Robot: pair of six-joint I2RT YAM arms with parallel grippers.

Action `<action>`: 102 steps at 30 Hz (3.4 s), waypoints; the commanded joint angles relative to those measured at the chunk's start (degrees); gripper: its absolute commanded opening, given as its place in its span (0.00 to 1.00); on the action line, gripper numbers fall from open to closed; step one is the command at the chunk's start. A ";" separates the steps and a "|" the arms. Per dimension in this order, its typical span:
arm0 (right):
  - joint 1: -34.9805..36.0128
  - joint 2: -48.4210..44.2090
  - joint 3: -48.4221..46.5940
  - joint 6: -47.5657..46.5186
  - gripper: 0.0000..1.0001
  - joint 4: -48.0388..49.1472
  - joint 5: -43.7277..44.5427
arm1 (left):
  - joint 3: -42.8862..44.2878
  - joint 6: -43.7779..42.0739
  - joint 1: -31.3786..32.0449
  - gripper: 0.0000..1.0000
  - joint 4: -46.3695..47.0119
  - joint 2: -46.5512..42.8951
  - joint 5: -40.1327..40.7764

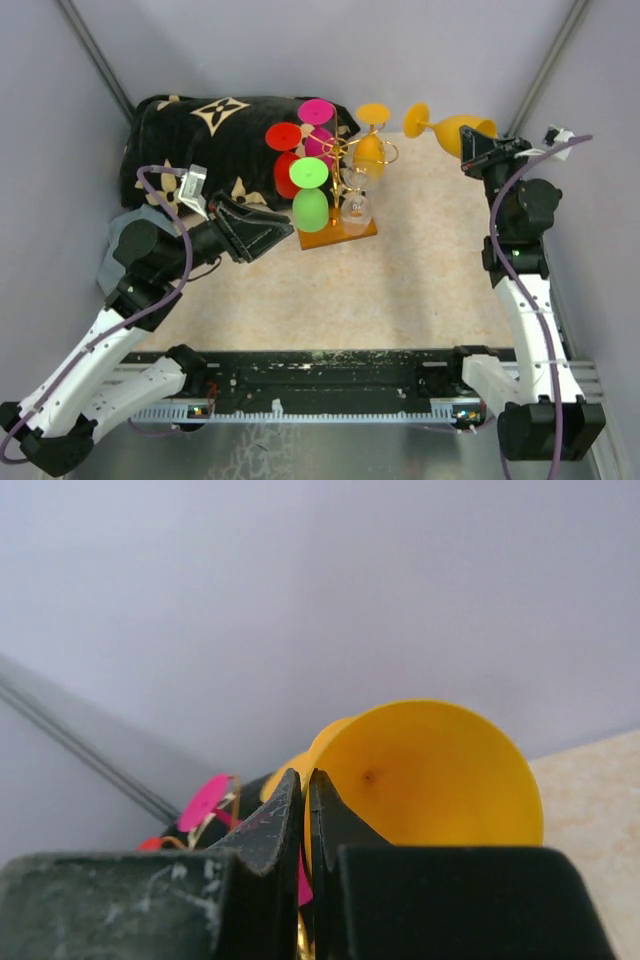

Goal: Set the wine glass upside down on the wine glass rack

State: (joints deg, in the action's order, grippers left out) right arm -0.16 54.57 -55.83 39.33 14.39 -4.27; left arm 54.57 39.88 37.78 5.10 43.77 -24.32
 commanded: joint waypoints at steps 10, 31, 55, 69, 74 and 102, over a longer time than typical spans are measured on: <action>0.16 -8.28 5.20 20.70 0.00 34.35 -17.74 | -2.01 6.78 -0.16 0.50 13.14 4.38 -2.06; 4.73 13.99 1.13 61.16 0.00 84.57 -31.47 | -5.49 22.12 -3.81 0.53 42.71 12.37 -9.90; 12.87 12.43 5.56 58.36 0.00 83.97 -31.50 | -5.81 58.98 -11.18 0.58 97.46 35.79 -11.67; 14.40 13.86 5.91 57.14 0.00 84.40 -30.70 | -5.83 59.52 -11.32 0.56 97.46 32.48 -10.51; 16.95 14.98 6.75 55.44 0.00 83.91 -30.50 | -4.59 60.30 -11.12 0.50 97.44 32.64 -10.60; 18.51 10.91 9.64 42.81 0.36 71.35 -31.02 | -3.28 61.70 -11.80 0.00 95.62 27.94 -10.14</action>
State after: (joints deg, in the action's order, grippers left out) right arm 18.22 70.87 -46.15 89.21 84.93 -35.42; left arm 48.84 102.65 26.85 88.77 73.60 -33.78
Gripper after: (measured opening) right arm 0.355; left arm 0.016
